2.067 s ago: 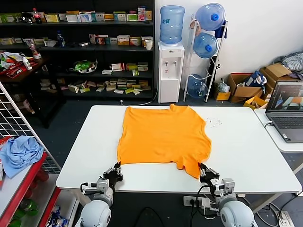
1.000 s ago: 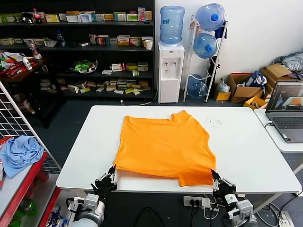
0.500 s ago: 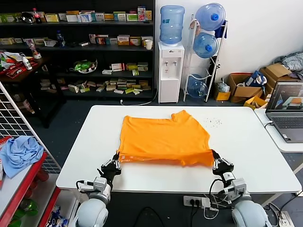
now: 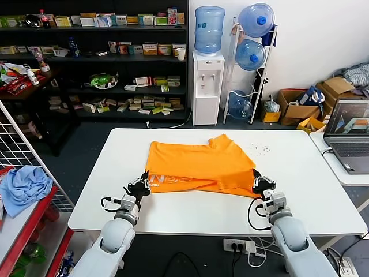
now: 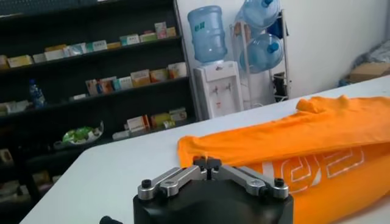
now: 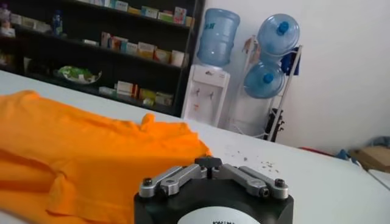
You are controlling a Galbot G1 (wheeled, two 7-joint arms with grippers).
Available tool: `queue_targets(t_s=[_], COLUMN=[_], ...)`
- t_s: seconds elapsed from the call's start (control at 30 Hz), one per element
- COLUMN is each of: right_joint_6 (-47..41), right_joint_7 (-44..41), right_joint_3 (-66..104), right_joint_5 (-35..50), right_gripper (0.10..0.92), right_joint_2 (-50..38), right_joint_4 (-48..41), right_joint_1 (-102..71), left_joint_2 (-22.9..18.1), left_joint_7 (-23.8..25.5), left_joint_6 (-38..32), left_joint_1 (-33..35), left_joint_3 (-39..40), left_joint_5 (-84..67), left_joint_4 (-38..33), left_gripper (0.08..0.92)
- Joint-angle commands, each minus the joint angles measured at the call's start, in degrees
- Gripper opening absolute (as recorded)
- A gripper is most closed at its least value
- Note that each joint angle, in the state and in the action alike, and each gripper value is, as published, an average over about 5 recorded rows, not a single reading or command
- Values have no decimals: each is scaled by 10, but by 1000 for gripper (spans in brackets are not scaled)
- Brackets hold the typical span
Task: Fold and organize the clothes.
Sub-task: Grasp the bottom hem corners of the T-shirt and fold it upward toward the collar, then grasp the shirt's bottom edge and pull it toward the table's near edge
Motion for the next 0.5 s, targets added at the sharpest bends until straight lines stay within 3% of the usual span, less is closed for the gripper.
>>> queue_targets(t_s=[0.03,0.3,0.5], right_joint_6=[-57,-111,-117], right_joint_7=[-2,-5,-9], right_joint_3=[-17,19,39], right_joint_5=[28,46,40], right_gripper=[276,501,674], right_joint_2=[-8,-40,-43], right_joint_4=[0,96,100], right_joint_1=[14,-89,-120], left_joint_2=[15,38,42], left_joint_7=[8,-9,-21], left_joint_6=[22,59,83], left_joint_1=[-16,52,60], left_joint_3=[18,10,-3], left_joint_5=[-23,-111,-161], left_joint_4=[5,-73,-77], left_gripper=[143,357,547])
